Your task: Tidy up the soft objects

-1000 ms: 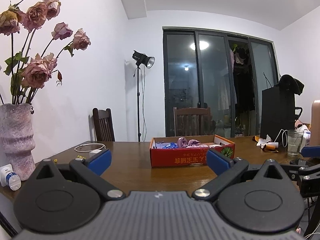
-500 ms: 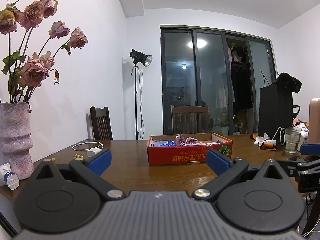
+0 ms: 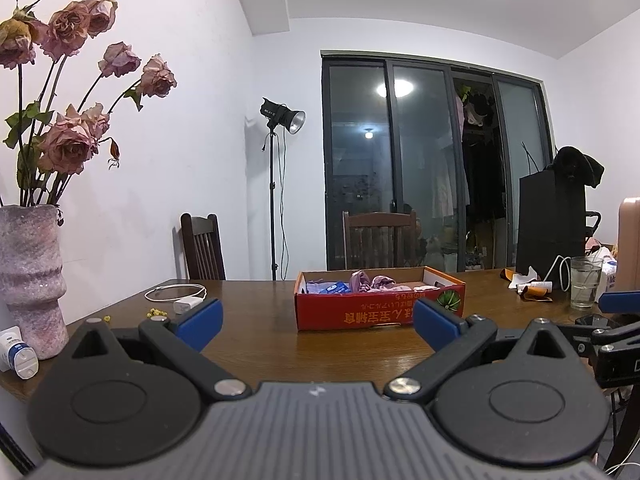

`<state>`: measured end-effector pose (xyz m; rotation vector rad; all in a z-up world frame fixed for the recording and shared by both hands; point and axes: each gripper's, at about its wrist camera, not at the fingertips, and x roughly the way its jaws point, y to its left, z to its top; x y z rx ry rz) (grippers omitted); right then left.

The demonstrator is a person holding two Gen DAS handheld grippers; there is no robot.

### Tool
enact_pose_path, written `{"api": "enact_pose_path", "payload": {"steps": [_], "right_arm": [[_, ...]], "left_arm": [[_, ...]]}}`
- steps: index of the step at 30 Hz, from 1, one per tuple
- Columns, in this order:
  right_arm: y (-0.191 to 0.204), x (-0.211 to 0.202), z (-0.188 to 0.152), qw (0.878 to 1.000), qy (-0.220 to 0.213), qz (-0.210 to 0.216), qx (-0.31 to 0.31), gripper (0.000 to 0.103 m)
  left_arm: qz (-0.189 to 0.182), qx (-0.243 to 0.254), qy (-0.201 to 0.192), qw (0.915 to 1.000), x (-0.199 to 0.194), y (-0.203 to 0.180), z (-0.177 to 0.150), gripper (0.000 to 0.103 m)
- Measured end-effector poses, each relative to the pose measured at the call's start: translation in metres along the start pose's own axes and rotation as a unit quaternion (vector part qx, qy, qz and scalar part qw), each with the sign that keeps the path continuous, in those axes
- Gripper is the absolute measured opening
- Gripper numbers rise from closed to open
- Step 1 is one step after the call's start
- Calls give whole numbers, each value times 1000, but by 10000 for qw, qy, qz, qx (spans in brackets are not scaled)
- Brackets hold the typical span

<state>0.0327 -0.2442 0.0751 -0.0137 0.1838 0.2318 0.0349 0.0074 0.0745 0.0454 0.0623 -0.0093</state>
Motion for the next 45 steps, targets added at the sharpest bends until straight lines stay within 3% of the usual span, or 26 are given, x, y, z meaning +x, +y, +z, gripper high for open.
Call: {"api": "enact_pose_path", "payload": {"steps": [45], "right_arm": [[-3,0,0,10000,-33,-52,54,103]], "left_arm": [[-18,11,9,10000,-1,0,0,103]]}}
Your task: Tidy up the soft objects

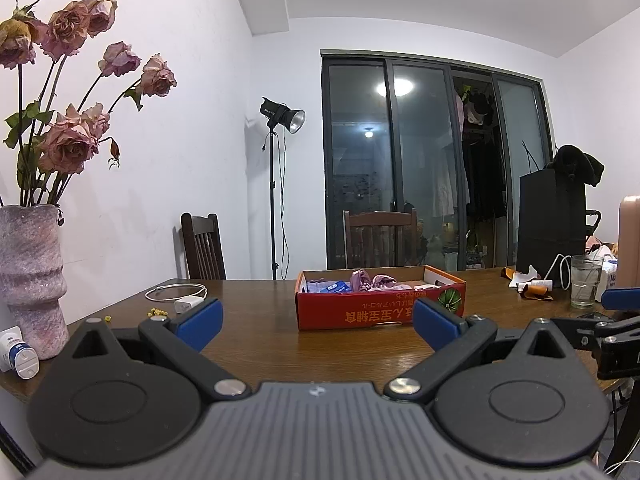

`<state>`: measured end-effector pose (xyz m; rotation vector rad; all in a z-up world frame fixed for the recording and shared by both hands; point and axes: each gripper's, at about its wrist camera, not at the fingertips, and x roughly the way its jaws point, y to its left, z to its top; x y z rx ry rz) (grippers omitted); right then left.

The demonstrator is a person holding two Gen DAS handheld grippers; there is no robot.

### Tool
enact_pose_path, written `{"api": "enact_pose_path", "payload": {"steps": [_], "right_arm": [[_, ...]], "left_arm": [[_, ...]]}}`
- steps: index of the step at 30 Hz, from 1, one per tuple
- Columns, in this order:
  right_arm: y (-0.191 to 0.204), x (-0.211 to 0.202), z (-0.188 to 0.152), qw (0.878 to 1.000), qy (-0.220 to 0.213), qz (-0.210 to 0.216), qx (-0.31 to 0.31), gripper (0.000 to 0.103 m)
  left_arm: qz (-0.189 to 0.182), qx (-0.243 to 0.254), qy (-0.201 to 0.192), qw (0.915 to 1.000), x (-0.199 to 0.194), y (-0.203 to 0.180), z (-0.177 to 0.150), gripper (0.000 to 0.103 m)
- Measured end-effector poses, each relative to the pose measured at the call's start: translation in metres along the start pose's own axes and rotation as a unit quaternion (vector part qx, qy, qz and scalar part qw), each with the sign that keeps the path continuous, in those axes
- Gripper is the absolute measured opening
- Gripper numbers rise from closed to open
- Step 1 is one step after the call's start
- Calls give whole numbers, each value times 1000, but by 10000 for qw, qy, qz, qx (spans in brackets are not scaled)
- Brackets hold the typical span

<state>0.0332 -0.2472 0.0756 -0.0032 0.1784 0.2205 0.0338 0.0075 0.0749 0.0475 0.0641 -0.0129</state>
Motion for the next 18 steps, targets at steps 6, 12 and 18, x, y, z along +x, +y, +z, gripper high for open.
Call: {"api": "enact_pose_path", "payload": {"steps": [6,12,18], "right_arm": [[0,0,0,10000,11,17,-11,103],[0,0,-1,10000,-3,14,-13,103],[0,0,0,10000,-3,9,-4,103]], "left_arm": [[0,4,-19,10000,0,0,-1,103],[0,9,-25,10000,0,0,-1,103],[-3,12,-8,10000,0,0,-1,103]]}}
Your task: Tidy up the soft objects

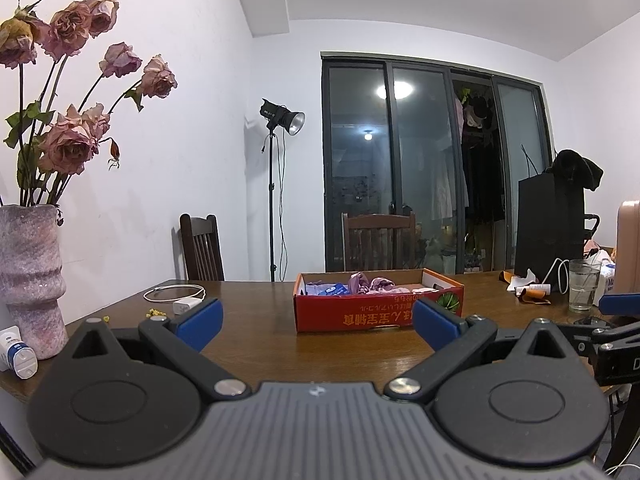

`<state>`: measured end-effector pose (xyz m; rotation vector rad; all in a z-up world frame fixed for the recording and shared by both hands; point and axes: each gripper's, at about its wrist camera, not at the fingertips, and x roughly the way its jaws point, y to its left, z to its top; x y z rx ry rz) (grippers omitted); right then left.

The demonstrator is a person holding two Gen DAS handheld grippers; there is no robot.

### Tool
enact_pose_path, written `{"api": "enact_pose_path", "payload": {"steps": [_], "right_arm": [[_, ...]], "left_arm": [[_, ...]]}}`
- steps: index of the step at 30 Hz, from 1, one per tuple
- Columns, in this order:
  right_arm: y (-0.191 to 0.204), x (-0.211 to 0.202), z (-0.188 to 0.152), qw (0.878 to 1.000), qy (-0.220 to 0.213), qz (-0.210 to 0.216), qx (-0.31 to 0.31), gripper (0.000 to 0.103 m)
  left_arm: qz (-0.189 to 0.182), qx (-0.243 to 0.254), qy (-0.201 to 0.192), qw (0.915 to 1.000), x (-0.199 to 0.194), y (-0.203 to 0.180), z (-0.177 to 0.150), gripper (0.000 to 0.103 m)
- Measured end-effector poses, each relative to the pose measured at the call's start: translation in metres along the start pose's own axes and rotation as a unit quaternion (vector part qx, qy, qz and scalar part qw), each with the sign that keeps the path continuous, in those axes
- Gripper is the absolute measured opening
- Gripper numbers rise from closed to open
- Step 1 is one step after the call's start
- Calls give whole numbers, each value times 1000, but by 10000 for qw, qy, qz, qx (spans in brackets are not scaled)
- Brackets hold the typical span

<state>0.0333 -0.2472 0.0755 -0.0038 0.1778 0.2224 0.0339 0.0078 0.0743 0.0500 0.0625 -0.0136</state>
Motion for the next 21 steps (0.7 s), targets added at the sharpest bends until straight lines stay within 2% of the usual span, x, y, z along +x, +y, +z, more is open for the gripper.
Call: {"api": "enact_pose_path", "payload": {"steps": [21], "right_arm": [[-2,-3,0,10000,-50,2,-1,103]], "left_arm": [[28,13,-113,9999,-5,-3,3,103]]}}
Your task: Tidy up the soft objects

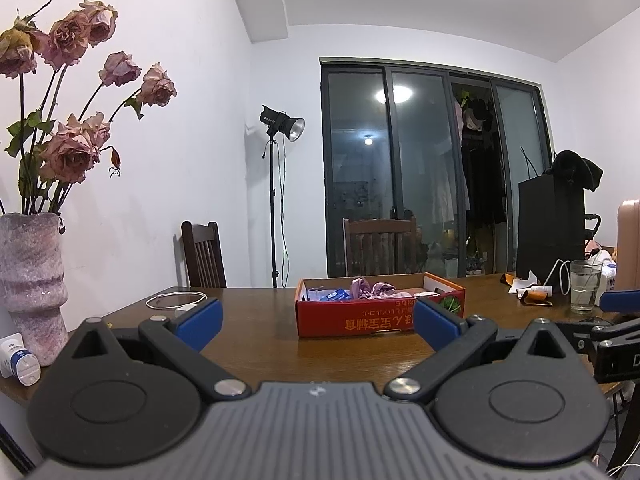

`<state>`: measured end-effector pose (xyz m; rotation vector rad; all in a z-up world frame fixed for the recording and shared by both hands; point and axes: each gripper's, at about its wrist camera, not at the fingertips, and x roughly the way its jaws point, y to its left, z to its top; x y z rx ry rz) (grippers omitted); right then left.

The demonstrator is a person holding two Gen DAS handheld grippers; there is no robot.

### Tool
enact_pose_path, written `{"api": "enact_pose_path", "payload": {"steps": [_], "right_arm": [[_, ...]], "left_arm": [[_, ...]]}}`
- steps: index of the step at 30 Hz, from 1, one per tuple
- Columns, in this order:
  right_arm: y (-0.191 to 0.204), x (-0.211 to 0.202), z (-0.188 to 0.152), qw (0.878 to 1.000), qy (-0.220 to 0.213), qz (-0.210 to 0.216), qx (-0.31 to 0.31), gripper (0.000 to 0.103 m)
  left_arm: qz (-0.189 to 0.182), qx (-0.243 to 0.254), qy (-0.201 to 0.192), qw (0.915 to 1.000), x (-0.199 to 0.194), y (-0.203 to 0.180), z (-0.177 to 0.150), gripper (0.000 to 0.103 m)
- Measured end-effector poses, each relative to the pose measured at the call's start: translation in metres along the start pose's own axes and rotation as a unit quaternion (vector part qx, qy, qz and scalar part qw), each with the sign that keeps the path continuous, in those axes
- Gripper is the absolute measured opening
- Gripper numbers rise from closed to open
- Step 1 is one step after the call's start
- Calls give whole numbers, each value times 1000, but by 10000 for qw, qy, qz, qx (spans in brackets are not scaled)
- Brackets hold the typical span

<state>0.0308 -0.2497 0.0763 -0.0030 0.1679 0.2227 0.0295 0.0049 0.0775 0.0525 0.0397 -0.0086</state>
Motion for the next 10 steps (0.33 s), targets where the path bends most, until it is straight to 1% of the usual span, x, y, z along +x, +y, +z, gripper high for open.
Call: {"api": "enact_pose_path", "payload": {"steps": [5,10], "right_arm": [[-2,0,0,10000,-15,-12,7,103],[-2,0,-1,10000,-16,-10,3,103]], "left_arm": [[-7,-8,-28,10000,-1,0,1,103],[-5,-51,25,10000,0,1,1,103]]}}
